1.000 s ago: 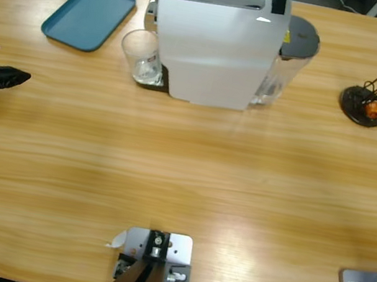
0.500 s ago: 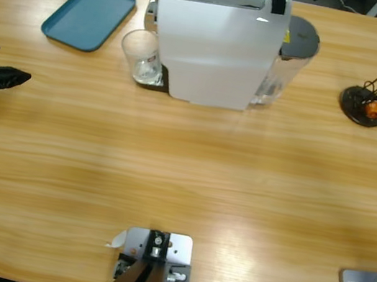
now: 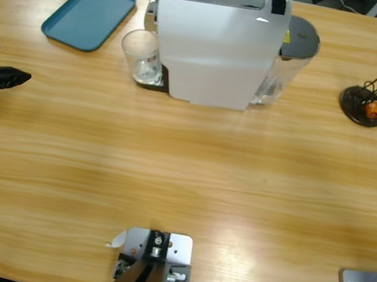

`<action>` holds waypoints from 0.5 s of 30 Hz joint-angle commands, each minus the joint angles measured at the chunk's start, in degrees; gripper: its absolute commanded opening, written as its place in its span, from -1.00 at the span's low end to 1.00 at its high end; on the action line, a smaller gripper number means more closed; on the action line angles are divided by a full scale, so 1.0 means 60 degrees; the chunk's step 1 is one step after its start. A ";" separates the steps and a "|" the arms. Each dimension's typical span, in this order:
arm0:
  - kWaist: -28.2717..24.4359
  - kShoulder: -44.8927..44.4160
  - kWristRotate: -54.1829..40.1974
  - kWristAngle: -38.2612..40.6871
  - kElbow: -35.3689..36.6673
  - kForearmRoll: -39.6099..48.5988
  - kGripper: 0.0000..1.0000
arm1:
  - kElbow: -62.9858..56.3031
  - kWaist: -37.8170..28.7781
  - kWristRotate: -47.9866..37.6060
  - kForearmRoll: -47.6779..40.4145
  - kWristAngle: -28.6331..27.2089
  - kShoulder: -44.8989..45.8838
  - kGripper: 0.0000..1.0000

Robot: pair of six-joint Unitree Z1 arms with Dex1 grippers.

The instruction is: Pour coffee

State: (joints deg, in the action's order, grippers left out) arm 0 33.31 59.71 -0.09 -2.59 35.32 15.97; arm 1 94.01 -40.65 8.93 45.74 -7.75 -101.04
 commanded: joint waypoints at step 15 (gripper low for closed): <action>0.0043 0.0285 0.0058 0.0007 -0.0280 -0.0080 0.79 | -0.1178 -0.0374 -0.0390 -0.0167 0.0360 -0.0434 -1.00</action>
State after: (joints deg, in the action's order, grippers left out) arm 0 33.31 59.71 -0.09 -2.59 35.32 15.97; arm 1 91.86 -41.46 7.60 44.19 -7.15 -100.07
